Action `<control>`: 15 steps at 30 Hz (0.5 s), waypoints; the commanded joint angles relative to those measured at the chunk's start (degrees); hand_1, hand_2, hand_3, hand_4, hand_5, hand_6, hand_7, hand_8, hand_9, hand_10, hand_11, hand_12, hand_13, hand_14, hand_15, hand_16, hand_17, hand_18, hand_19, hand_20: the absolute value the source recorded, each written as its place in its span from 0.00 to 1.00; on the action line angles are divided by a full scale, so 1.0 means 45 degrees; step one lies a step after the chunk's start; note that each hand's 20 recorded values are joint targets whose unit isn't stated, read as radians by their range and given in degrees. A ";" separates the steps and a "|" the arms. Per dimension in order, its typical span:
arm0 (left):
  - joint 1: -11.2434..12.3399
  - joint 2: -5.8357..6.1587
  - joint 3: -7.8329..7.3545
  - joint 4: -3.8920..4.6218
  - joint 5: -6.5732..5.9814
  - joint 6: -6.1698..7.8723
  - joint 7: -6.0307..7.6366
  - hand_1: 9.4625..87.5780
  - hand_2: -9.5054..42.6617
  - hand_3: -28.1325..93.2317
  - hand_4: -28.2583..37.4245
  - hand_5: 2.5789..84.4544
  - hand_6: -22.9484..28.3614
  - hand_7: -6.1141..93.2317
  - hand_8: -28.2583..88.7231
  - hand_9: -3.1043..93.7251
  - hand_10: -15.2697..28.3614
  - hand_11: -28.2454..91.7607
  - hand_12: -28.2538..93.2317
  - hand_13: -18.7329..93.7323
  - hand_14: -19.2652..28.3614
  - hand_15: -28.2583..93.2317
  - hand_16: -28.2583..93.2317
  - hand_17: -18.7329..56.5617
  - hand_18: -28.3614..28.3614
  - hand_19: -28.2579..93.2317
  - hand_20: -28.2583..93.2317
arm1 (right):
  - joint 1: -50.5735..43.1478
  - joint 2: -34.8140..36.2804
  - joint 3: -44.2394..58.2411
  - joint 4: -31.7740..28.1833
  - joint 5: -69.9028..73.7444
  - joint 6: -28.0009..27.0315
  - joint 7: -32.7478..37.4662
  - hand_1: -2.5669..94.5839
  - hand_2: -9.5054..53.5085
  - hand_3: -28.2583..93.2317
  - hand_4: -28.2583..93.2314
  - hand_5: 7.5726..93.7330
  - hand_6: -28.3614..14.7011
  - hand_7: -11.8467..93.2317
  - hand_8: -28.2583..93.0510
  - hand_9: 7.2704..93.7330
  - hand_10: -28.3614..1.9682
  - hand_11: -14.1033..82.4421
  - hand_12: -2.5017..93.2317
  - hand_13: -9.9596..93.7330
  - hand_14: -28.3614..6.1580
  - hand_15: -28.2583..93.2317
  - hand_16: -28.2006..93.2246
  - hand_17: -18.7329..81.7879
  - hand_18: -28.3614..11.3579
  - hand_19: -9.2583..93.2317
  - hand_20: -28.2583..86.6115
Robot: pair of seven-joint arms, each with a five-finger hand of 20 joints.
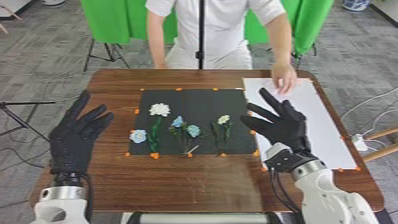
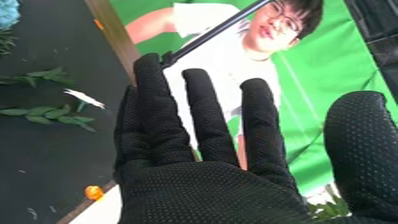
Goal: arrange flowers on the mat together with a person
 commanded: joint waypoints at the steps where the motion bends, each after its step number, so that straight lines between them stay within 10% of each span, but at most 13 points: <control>1: 0.0165 -0.0078 0.0020 -0.0034 -0.0060 0.0113 -0.0186 0.09 0.38 0.86 0.00 0.34 0.54 0.15 0.17 0.39 0.81 0.42 0.32 0.40 0.97 0.64 0.16 0.17 0.98 0.78 0.23 | -0.0270 -0.0146 -0.0050 -0.0067 -0.0087 -0.0061 0.0094 0.14 0.37 0.90 0.00 0.33 0.76 0.22 0.13 0.44 0.41 0.23 0.15 0.46 0.21 0.49 0.35 0.20 0.23 0.53 0.39; 15: 0.0191 -0.0166 0.0011 -0.0067 0.0006 -0.0027 -0.0466 0.10 0.38 0.85 0.00 0.36 0.56 0.16 0.17 0.39 0.82 0.43 0.32 0.40 0.97 0.64 0.15 0.16 0.98 0.76 0.22 | -0.0297 -0.0253 -0.0024 -0.0052 -0.0171 -0.0163 0.0324 0.14 0.37 0.90 0.00 0.36 0.74 0.22 0.13 0.45 0.40 0.24 0.15 0.47 0.21 0.50 0.34 0.20 0.23 0.53 0.40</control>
